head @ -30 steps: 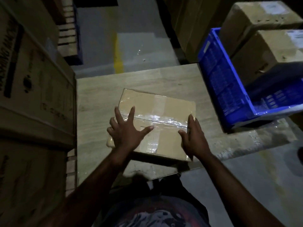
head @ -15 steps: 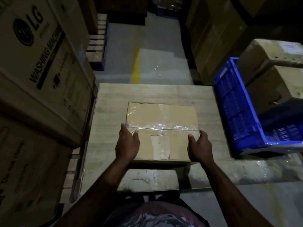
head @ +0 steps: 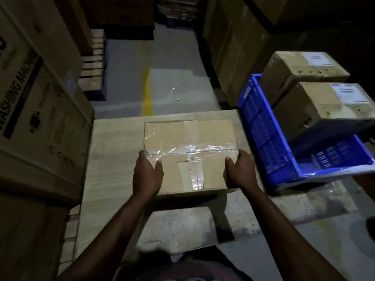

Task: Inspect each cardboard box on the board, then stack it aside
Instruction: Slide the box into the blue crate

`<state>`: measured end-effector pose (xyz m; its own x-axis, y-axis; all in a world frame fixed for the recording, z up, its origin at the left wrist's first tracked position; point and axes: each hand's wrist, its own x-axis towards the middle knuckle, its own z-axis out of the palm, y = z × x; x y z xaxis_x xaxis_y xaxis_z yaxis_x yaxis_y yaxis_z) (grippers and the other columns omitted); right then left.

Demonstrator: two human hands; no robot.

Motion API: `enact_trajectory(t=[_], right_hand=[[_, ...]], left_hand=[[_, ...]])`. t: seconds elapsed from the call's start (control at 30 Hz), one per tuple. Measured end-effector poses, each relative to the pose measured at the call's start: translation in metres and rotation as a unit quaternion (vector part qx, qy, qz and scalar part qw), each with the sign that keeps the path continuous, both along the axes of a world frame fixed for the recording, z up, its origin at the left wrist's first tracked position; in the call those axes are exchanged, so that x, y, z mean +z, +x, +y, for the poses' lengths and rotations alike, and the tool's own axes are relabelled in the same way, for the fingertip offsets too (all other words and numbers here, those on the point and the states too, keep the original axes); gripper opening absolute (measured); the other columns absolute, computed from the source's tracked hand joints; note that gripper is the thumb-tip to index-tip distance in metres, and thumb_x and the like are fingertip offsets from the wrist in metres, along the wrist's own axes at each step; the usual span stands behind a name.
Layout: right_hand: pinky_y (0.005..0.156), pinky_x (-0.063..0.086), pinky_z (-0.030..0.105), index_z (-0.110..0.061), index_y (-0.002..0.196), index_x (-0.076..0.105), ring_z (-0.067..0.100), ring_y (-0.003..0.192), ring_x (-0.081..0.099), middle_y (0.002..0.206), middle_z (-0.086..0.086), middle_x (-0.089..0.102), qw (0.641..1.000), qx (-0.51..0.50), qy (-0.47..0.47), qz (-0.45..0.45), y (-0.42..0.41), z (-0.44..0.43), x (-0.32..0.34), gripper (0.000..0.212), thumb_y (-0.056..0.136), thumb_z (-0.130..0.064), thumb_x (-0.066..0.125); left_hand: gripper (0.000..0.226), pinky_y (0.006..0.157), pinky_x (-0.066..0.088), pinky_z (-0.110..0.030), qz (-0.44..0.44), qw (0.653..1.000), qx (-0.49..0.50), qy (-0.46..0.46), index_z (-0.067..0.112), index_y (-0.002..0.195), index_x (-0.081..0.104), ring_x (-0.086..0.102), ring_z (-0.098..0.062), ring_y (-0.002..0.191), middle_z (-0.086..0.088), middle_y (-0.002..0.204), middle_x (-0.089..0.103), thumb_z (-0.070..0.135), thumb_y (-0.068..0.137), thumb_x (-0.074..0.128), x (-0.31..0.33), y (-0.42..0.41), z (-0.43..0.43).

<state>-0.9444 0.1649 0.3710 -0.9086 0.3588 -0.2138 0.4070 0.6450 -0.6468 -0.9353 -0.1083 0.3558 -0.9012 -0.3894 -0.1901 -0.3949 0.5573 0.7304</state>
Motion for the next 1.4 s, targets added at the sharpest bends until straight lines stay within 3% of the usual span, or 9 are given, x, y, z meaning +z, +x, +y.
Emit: enact_trajectory(t=[0.07,0.17,0.3,0.43,0.77,0.93,1.17,1.27,1.4], right_hand=[[0.096,0.053,0.048,-0.02,0.121,0.06,0.027,0.107,0.061,0.115,0.01,0.062,1.0,0.003,0.002,0.005,-0.021,0.015,0.008,0.048,0.082,-0.047,0.055],[0.102,0.047,0.043,-0.015,0.131,0.055,0.031,0.115,0.055,0.127,0.014,0.051,1.0,0.009,0.005,0.007,-0.048,0.026,0.043,0.044,0.091,-0.031,0.064],[0.106,0.043,0.047,-0.022,0.142,0.045,0.035,0.128,0.043,0.138,0.017,0.042,0.999,0.039,0.028,-0.007,-0.087,0.055,0.047,0.054,0.092,-0.03,0.064],[0.11,0.034,0.04,-0.028,0.145,0.046,0.033,0.136,0.032,0.149,0.014,0.032,0.997,0.047,0.056,-0.01,-0.127,0.083,0.04,0.051,0.096,-0.021,0.061],[0.113,0.027,0.038,-0.025,0.146,0.044,0.036,0.141,0.022,0.154,0.021,0.025,0.992,0.098,0.069,-0.036,-0.199,0.13,0.01,0.056,0.094,-0.024,0.062],[0.116,0.026,0.044,-0.026,0.151,0.036,0.038,0.144,0.018,0.159,0.018,0.013,0.99,0.095,0.094,-0.05,-0.206,0.125,-0.001,0.061,0.095,-0.032,0.059],[0.123,0.003,0.046,-0.023,0.159,0.021,0.039,0.153,-0.008,0.165,0.022,-0.011,0.987,0.095,0.117,-0.052,-0.204,0.115,-0.012,0.067,0.1,-0.036,0.05],[0.125,-0.007,0.044,-0.012,0.158,0.023,0.034,0.154,-0.014,0.166,0.022,-0.009,0.973,0.156,0.168,-0.017,-0.201,0.113,-0.019,0.064,0.103,-0.035,0.045],[0.126,-0.005,0.042,-0.006,0.16,0.011,0.025,0.155,-0.013,0.168,0.015,-0.006,0.961,0.219,0.166,-0.008,-0.194,0.105,-0.026,0.068,0.105,-0.04,0.034]], left_hand=[[0.048,0.091,0.052,-0.046,0.008,1.0,0.005,0.007,0.014,0.134,0.044,0.058,-0.036,0.111,-0.013,0.129,0.059,0.033,0.093,0.059,0.006,-0.019,0.015],[0.042,0.089,0.052,-0.045,0.017,0.999,0.023,0.016,0.017,0.13,0.047,0.06,-0.036,0.107,-0.011,0.125,0.062,0.031,0.092,0.06,0.014,-0.046,0.04],[0.037,0.088,0.052,-0.042,0.019,0.999,0.021,0.018,0.018,0.126,0.049,0.061,-0.037,0.106,-0.012,0.122,0.064,0.03,0.092,0.061,0.015,-0.081,0.078],[0.049,0.092,0.05,-0.041,0.018,0.999,0.018,0.029,0.018,0.138,0.046,0.059,-0.037,0.113,-0.014,0.129,0.061,0.032,0.094,0.062,0.009,-0.12,0.111],[0.048,0.087,0.049,-0.034,0.002,1.0,-0.015,0.013,0.023,0.14,0.049,0.062,-0.03,0.108,-0.007,0.123,0.066,0.033,0.095,0.061,-0.019,-0.189,0.139],[0.063,0.102,0.04,-0.034,0.002,0.999,-0.027,-0.02,0.014,0.155,0.031,0.049,-0.032,0.132,-0.011,0.147,0.051,0.029,0.1,0.057,-0.025,-0.195,0.149],[0.066,0.107,0.038,-0.04,0.011,0.998,-0.026,-0.063,0.01,0.157,0.024,0.042,-0.037,0.138,-0.017,0.153,0.042,0.03,0.102,0.053,-0.033,-0.199,0.154],[0.066,0.107,0.038,-0.039,0.016,0.998,-0.024,-0.064,0.01,0.157,0.023,0.042,-0.036,0.138,-0.018,0.152,0.043,0.03,0.102,0.053,-0.036,-0.198,0.156],[0.064,0.11,0.035,-0.039,0.024,0.996,-0.03,-0.082,0.006,0.156,0.024,0.04,-0.036,0.14,-0.02,0.154,0.04,0.026,0.102,0.051,-0.037,-0.199,0.159]])
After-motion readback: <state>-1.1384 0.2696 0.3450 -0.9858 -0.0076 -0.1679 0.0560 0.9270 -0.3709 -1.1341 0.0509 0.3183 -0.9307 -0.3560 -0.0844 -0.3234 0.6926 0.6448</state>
